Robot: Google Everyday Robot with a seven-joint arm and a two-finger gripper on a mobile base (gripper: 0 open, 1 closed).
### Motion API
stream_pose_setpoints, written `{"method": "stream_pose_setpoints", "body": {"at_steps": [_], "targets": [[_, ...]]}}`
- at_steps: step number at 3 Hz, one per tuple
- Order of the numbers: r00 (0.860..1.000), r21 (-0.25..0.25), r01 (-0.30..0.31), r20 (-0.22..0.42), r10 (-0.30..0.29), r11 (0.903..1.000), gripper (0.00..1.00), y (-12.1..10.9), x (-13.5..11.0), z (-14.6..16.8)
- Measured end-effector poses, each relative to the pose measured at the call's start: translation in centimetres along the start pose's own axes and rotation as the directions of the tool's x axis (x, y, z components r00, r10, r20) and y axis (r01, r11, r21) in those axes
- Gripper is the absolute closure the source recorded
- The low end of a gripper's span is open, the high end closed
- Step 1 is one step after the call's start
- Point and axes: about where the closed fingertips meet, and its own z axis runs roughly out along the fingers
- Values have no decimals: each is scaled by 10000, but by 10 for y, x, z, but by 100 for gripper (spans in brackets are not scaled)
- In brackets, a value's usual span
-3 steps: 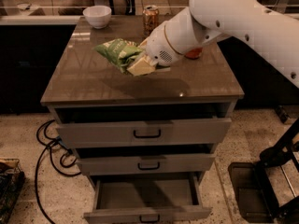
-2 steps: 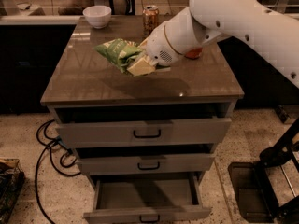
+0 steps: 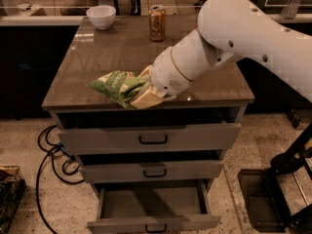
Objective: Place green jalapeno chip bag into bottom drawer
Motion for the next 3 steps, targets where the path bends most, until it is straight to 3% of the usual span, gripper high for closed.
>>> {"method": "stream_pose_setpoints", "body": {"at_steps": [1,2,3], "targets": [[9999,-446,122,-95,-126,9989,100,46,4,-7],[9989,-1085,-144,-451,95,9940,100,85,15,-2],[9745,-1160,-1821,-1534,1635,9764,100,112,77,23]]}}
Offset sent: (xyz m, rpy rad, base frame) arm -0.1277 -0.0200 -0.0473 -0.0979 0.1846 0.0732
